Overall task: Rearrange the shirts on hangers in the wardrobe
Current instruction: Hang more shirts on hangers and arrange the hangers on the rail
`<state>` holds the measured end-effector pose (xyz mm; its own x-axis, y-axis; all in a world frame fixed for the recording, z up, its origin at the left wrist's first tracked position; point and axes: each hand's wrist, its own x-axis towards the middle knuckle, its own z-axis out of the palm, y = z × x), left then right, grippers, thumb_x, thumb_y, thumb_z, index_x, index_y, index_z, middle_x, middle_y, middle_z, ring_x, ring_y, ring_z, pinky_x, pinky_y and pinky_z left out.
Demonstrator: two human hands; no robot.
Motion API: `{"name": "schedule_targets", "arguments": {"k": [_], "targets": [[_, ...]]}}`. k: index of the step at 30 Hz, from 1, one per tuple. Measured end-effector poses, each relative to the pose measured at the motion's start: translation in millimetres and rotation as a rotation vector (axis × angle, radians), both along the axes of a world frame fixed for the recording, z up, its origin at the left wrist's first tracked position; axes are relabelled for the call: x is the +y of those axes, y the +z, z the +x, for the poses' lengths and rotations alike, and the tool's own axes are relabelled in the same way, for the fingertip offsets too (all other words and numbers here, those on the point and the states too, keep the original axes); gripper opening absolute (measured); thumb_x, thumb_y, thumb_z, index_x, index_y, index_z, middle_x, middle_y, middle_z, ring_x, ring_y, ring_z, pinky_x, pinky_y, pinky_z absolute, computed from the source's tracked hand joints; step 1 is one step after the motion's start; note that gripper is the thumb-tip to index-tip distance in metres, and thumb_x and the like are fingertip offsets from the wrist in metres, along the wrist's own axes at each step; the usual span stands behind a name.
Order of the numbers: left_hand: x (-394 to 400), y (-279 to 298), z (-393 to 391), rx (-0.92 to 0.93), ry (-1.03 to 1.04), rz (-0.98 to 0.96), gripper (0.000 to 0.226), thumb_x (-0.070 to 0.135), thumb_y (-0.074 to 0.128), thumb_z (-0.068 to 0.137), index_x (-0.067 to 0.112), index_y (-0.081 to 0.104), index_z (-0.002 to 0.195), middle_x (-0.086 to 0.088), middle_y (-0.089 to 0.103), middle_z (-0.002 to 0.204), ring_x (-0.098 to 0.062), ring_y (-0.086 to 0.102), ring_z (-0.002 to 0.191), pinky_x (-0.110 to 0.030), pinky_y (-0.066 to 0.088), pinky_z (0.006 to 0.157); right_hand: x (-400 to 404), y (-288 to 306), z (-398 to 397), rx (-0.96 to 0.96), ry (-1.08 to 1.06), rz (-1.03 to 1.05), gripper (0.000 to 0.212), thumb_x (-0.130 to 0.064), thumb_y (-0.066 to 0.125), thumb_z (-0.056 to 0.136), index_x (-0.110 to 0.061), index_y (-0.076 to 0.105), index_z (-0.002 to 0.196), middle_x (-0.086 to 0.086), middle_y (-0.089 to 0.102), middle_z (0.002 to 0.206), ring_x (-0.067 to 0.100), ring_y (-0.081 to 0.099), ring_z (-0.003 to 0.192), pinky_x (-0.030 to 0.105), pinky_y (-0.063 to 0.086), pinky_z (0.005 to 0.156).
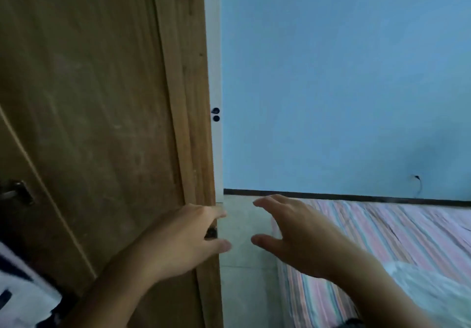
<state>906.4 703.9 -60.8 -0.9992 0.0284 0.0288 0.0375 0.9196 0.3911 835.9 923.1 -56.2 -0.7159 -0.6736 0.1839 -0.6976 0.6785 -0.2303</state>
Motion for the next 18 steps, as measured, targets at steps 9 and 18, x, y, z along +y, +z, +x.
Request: {"name": "schedule_targets", "arguments": {"k": [9,18], "targets": [[81,-6,-46,0.035,-0.351,-0.126,0.059,0.064,0.056,0.087,0.043,0.042,0.141,0.014,0.058,0.134,-0.005,0.057,0.111,-0.022,0.045,0.077,89,-16,35,-0.052,-0.386,0.054,0.071,-0.059,0.059,0.090,-0.034,0.030,0.150,-0.016,0.034,0.155,0.011,0.048,0.132,0.030,0.043,0.104],[203,-31,-114,0.082,-0.576,-0.138,0.057,0.061,0.058,0.087,0.034,0.050,0.137,0.006,0.060,0.134,-0.016,0.056,0.121,-0.038,0.047,0.098,203,-41,47,-0.093,-0.738,0.006,0.069,-0.056,0.059,0.091,-0.037,0.028,0.150,-0.013,0.021,0.162,0.016,0.041,0.139,0.036,0.040,0.108]]}}
